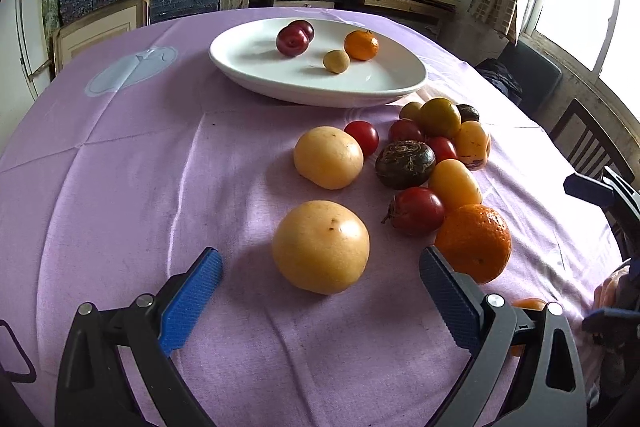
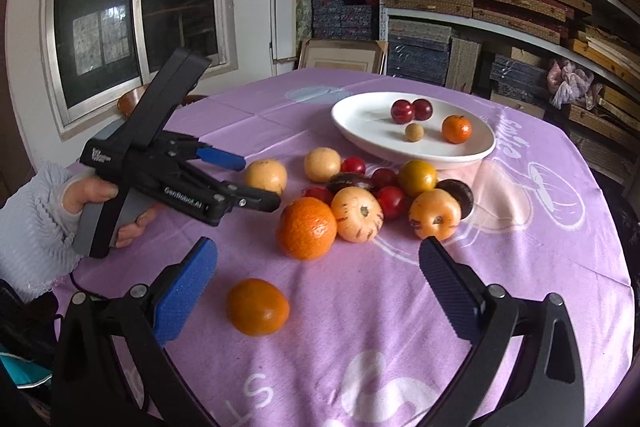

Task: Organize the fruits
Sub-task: 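Grasp the pale yellow grapefruit with the left tool while the right tool grasps an orange, then lower the grapefruit and orange onto the white plate and open both tools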

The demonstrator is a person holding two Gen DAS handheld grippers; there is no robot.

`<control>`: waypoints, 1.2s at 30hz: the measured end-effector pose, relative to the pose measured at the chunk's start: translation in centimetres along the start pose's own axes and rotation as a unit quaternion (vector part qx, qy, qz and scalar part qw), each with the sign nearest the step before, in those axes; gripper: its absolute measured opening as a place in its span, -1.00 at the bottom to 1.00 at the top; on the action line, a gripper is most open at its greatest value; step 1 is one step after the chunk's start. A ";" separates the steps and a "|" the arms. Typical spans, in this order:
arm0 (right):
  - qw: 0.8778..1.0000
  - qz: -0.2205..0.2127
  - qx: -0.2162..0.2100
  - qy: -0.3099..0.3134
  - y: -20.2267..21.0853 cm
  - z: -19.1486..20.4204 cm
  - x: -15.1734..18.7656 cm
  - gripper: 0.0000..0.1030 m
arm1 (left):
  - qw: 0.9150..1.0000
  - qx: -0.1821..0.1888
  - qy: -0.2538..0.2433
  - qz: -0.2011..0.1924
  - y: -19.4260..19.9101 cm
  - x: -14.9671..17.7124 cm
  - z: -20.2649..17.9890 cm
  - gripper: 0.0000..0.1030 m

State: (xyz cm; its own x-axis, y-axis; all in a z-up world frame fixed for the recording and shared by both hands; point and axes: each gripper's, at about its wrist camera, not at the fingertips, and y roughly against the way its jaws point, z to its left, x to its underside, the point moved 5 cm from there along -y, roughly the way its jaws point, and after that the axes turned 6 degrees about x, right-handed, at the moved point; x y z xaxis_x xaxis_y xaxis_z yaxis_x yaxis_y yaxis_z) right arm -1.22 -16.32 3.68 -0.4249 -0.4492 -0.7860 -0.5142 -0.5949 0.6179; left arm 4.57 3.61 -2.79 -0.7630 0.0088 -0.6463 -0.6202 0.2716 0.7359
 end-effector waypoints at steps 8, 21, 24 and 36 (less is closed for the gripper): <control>0.998 0.064 0.003 0.022 -2.2 1.6 1.0 0.92 | 1.000 0.023 -0.014 -0.004 0.1 0.0 -1.0 0.53; 0.993 0.109 -0.002 0.050 -4.0 2.4 1.9 0.32 | 1.000 0.009 -0.012 0.005 -0.3 0.0 -0.8 0.24; 0.993 0.111 -0.003 0.051 -4.1 2.5 2.0 0.25 | 1.000 0.005 -0.010 0.004 -0.3 0.0 -0.7 0.19; 0.990 0.133 -0.028 0.048 -4.6 3.1 2.5 -0.26 | 1.000 0.010 -0.004 0.001 -0.2 -0.1 -0.5 -0.07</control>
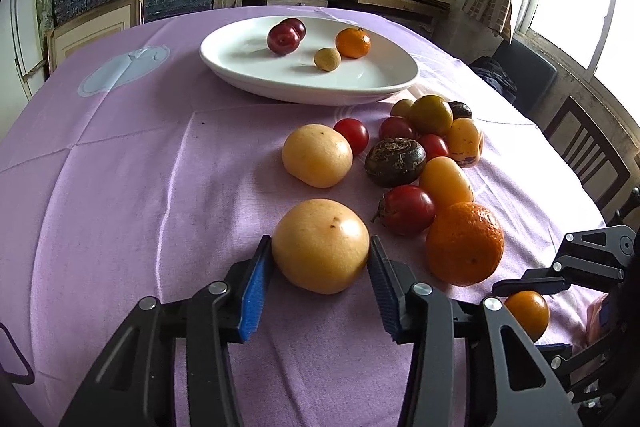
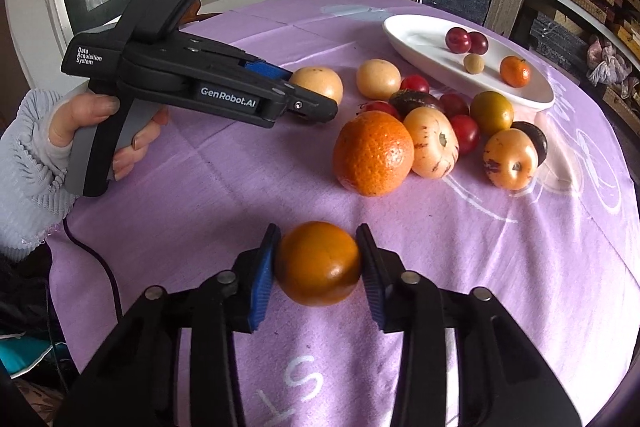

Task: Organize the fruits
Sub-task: 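Lower the grapefruit and orange onto the white plate and open both tools, then withdraw both tools and move the left tool toward another orange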

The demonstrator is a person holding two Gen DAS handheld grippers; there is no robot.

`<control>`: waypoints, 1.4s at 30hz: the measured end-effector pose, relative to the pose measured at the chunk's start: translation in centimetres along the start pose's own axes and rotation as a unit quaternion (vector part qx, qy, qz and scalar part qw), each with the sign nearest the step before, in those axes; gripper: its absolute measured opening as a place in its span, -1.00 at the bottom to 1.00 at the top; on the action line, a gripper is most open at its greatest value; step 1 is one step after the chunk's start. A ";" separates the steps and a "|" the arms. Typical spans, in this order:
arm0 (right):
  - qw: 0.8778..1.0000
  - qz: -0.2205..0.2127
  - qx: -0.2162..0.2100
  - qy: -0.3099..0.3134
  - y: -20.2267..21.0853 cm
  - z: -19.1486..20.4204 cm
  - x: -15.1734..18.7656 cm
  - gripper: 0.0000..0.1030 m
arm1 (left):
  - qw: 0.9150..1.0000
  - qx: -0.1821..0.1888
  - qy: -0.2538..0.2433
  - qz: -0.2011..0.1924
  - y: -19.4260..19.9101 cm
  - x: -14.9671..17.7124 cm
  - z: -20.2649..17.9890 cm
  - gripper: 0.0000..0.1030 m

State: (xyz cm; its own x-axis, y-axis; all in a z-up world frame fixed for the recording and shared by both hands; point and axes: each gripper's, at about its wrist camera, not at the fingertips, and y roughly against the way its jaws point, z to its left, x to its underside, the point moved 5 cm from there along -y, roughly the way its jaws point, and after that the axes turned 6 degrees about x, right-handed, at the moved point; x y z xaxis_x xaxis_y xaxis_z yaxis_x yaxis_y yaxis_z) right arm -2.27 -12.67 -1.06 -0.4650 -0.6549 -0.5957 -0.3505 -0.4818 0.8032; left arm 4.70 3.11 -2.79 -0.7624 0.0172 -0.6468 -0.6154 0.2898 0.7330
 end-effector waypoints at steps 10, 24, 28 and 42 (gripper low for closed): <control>0.999 -0.038 0.021 -0.031 1.7 -2.5 -1.4 -0.26 | 0.998 -0.036 -0.012 -0.049 2.5 -2.6 -0.3 -0.08; 0.978 -0.119 0.113 -0.129 -1.6 -15.7 -14.9 -0.27 | 0.993 -0.081 0.019 -0.087 -1.6 -13.6 1.5 -0.08; 0.977 -0.108 0.107 -0.147 -5.1 -17.3 -14.9 -0.26 | 0.993 -0.093 0.015 -0.072 -3.8 -13.5 2.6 -0.08; 0.971 -0.146 0.121 -0.143 -3.3 -17.5 -14.4 0.10 | 0.992 -0.088 0.019 -0.084 -3.8 -12.9 3.5 0.44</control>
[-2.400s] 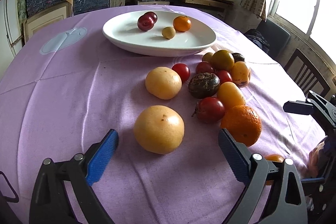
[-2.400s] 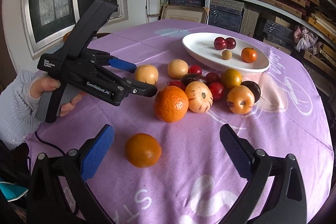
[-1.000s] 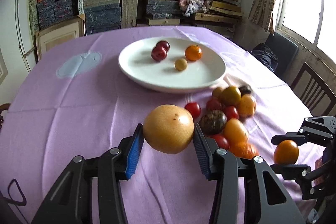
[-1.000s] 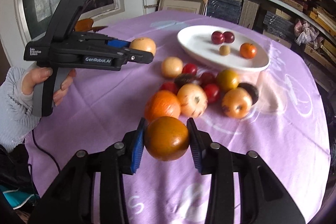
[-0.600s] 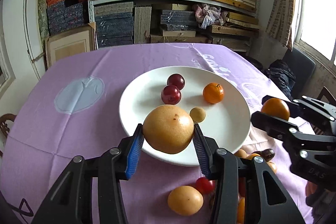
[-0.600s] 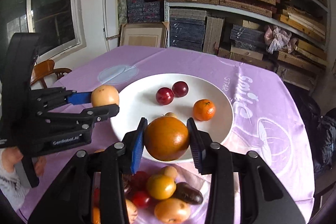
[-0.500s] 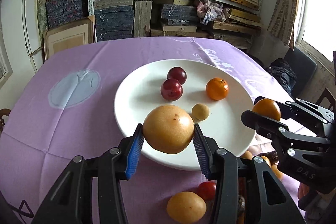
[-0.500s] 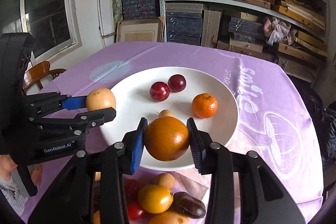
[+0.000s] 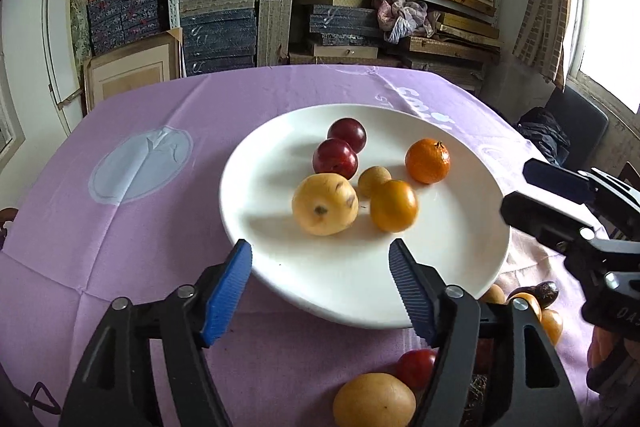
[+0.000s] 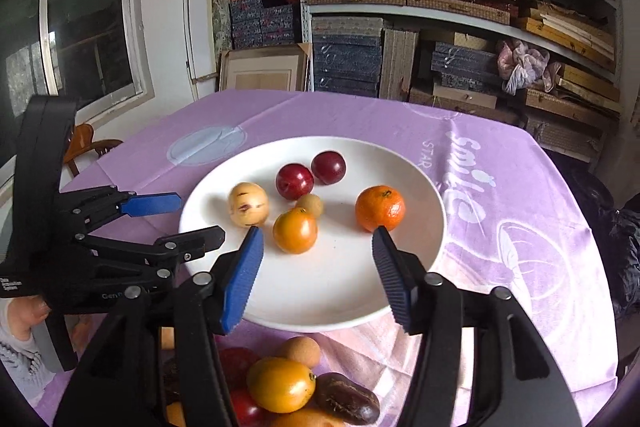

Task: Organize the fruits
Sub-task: 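Withdraw both tools and move the left tool toward another orange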

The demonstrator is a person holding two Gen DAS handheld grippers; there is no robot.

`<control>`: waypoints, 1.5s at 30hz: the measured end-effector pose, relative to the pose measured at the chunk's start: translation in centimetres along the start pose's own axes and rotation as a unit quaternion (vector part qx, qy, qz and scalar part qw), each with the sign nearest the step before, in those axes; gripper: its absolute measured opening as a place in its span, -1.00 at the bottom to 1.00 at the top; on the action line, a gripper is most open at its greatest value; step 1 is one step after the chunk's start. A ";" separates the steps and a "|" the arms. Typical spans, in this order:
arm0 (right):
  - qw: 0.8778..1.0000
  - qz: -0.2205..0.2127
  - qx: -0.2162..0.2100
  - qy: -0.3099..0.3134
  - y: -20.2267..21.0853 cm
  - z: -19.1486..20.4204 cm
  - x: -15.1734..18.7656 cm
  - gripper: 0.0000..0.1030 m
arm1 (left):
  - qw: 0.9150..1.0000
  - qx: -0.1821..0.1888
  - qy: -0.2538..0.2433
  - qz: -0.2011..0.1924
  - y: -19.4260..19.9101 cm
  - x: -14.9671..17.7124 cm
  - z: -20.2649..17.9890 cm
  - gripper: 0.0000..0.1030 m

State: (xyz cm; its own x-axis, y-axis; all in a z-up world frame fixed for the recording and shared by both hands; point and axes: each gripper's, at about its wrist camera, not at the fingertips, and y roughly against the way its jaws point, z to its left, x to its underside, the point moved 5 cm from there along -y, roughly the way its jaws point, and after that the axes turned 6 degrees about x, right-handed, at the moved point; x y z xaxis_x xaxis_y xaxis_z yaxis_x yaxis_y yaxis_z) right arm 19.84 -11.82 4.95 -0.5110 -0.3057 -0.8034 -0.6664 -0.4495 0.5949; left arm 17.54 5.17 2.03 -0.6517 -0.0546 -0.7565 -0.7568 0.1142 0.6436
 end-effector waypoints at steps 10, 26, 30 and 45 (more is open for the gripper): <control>0.994 -0.102 0.016 -0.021 12.1 -1.1 2.1 0.92 | 1.000 0.004 0.001 -0.021 8.0 3.2 -0.8 0.91; 0.993 -0.092 0.063 -0.050 13.3 -3.5 7.7 0.92 | 0.992 0.030 -0.115 0.038 8.0 12.5 -10.4 0.93; 0.993 -0.080 0.059 -0.055 12.9 -3.6 7.8 0.92 | 0.994 0.007 -0.098 0.046 7.1 12.6 -8.7 0.93; 0.996 -0.060 0.044 -0.048 11.8 -2.9 8.1 0.92 | 0.998 -0.008 -0.019 0.066 10.3 14.7 -0.2 0.93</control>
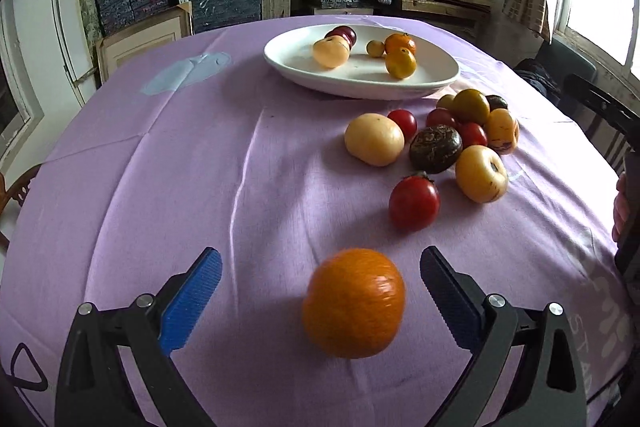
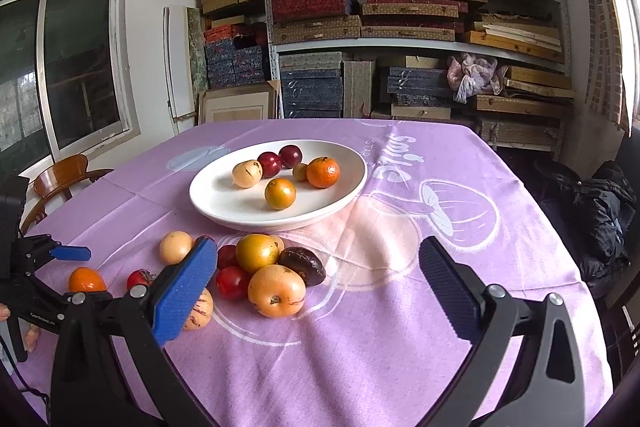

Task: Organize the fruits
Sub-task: 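Withdraw both tools and move the left tool toward another orange, then grasp the orange tangerine with the left tool while the right tool grasps the yellow apple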

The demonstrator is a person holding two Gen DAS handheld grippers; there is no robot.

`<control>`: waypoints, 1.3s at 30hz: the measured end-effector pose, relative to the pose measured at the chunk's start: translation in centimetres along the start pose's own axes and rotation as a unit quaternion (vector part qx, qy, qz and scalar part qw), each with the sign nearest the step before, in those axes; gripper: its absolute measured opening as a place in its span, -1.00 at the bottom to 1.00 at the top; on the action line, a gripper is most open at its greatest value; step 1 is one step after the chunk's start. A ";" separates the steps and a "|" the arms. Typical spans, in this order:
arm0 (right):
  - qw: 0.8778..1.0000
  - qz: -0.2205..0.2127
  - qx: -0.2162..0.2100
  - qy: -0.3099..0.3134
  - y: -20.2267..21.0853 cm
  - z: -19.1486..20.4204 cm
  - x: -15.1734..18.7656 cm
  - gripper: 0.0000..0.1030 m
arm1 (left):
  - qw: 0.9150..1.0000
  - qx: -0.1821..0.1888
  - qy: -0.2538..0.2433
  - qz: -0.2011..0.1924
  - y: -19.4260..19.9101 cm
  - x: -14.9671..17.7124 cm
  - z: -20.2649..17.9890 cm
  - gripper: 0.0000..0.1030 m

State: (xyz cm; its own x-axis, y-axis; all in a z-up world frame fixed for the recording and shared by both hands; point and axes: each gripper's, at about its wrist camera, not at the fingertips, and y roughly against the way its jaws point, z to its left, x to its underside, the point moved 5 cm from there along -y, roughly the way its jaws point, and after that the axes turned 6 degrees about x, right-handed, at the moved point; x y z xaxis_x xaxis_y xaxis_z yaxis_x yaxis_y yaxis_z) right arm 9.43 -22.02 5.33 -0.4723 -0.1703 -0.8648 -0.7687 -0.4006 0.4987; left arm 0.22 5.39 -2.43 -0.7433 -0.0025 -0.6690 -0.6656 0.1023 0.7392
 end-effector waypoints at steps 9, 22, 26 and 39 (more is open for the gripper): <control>1.000 0.006 -0.005 0.006 -0.3 0.5 0.3 0.92 | 0.998 0.063 0.018 0.023 0.7 2.2 0.3 0.92; 1.000 0.016 -0.016 0.007 -0.7 0.9 0.6 0.92 | 0.999 0.036 0.017 0.006 1.4 2.2 0.5 0.93; 0.999 0.016 -0.026 0.021 -0.4 1.8 1.0 0.92 | 0.999 0.031 0.011 0.011 1.9 2.8 0.7 0.93; 0.999 0.027 -0.026 0.039 -0.5 2.8 1.6 0.92 | 0.997 0.052 0.048 -0.004 2.5 2.8 2.2 0.56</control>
State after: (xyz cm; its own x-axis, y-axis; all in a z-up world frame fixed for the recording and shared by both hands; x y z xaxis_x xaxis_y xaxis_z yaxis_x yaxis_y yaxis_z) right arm 7.87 -19.59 3.90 -0.4753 -0.2621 -0.8399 -0.7192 -0.4340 0.5425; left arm -3.42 7.85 -2.62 -0.7446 -0.0993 -0.6601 -0.6645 0.2037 0.7190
